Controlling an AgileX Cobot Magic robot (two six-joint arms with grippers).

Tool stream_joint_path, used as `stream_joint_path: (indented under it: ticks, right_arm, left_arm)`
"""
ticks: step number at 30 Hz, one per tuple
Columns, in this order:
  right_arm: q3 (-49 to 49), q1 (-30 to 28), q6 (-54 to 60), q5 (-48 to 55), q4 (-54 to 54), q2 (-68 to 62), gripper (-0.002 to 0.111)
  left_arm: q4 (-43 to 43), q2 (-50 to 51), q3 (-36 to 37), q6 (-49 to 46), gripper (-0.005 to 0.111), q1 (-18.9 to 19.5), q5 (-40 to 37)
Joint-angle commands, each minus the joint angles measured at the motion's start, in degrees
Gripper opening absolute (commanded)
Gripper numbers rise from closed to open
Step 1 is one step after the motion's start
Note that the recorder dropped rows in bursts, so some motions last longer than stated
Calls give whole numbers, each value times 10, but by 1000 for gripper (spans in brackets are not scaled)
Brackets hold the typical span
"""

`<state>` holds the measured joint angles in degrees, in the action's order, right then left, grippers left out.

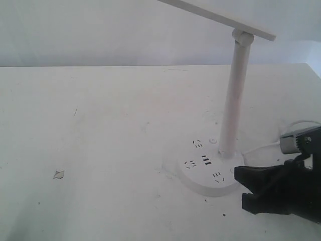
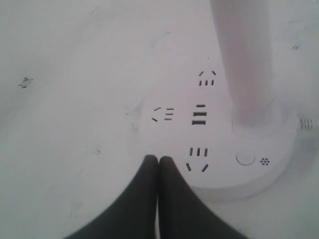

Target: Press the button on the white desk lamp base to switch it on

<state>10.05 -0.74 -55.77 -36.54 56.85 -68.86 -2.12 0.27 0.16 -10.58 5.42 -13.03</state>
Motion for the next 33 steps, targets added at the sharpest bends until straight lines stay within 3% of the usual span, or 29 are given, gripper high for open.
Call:
stream_joint_path:
  ticks: [1, 22, 33]
  right_arm:
    - [2, 4, 18, 3, -69, -35, 0]
    - [79, 4, 49, 2, -92, -223, 0]
    - [87, 4, 99, 5, -136, -234, 0]
  left_arm:
    - [-3, -3, -2, 0, 1, 1, 1]
    - [-3, -3, -2, 0, 1, 1, 1]
    - [-3, -3, -2, 0, 1, 1, 1]
